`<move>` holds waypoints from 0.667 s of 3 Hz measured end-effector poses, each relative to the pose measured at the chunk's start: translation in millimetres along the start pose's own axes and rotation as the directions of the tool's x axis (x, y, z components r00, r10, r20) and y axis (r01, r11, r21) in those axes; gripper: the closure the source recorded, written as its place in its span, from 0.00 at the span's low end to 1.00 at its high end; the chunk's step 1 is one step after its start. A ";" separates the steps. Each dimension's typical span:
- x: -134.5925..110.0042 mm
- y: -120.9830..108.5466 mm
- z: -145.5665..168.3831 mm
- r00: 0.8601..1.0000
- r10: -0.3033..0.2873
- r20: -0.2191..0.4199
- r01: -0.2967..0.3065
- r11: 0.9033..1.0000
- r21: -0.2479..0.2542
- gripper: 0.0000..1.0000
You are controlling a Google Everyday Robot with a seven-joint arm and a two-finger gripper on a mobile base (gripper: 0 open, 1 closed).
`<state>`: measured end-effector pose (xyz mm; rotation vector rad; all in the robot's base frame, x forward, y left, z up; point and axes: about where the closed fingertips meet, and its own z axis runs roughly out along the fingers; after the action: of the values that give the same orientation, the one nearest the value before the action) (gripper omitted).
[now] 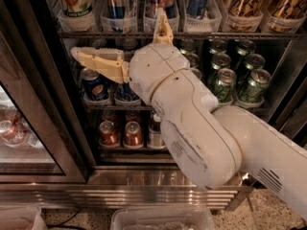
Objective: Pick redbull can from top shelf of fridge
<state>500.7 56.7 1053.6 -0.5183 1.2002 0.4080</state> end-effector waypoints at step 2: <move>-2.0 0.8 2.8 0.997 0.056 -0.055 -0.056 0.998 -0.003 0.00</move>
Offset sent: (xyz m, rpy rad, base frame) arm 0.0132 -0.0191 -0.0188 0.1641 0.4161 0.0121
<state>501.7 58.9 1056.1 -0.5037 1.2686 0.4468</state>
